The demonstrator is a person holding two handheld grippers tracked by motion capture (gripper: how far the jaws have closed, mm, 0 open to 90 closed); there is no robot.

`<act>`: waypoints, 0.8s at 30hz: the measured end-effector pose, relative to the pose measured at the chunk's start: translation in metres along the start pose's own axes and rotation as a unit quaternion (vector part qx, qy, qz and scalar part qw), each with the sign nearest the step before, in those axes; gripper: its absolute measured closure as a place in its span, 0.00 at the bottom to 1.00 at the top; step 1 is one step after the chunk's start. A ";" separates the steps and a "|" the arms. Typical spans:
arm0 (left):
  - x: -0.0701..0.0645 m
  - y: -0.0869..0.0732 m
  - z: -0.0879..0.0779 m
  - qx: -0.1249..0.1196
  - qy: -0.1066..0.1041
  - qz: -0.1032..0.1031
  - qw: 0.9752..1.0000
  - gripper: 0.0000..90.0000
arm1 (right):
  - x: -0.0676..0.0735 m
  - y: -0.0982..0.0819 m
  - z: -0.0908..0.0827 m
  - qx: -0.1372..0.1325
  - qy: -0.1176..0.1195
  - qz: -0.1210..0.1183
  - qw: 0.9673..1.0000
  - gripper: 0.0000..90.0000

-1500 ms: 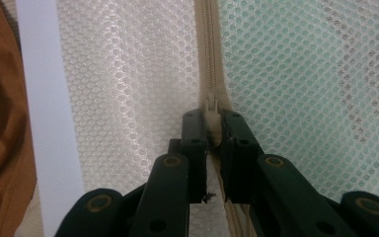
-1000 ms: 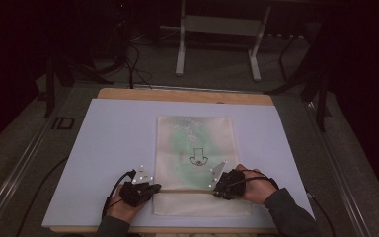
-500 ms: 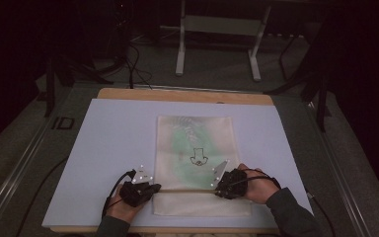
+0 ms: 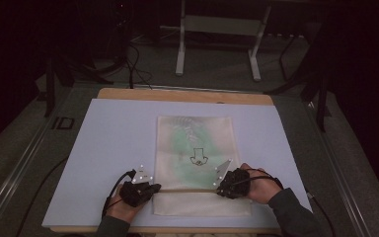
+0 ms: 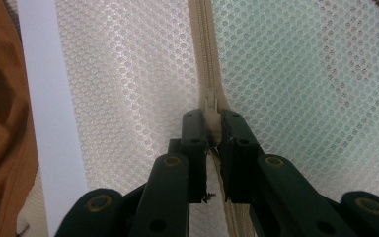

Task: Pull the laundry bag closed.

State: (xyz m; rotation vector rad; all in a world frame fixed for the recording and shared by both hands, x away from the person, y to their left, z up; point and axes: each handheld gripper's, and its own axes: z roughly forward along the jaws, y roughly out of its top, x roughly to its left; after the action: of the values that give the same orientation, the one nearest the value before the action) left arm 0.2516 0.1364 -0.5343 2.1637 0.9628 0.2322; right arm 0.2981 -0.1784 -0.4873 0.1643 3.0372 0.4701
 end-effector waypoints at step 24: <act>0.000 0.000 0.000 0.001 0.000 0.002 1.000 0.99 | -0.002 -0.012 -0.006 -0.005 -0.002 0.013 1.000 0.91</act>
State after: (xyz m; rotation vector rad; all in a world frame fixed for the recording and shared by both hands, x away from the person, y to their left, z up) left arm 0.2517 0.1362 -0.5341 2.1674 0.9603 0.2335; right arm 0.2988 -0.1922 -0.4855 0.2050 3.0320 0.4855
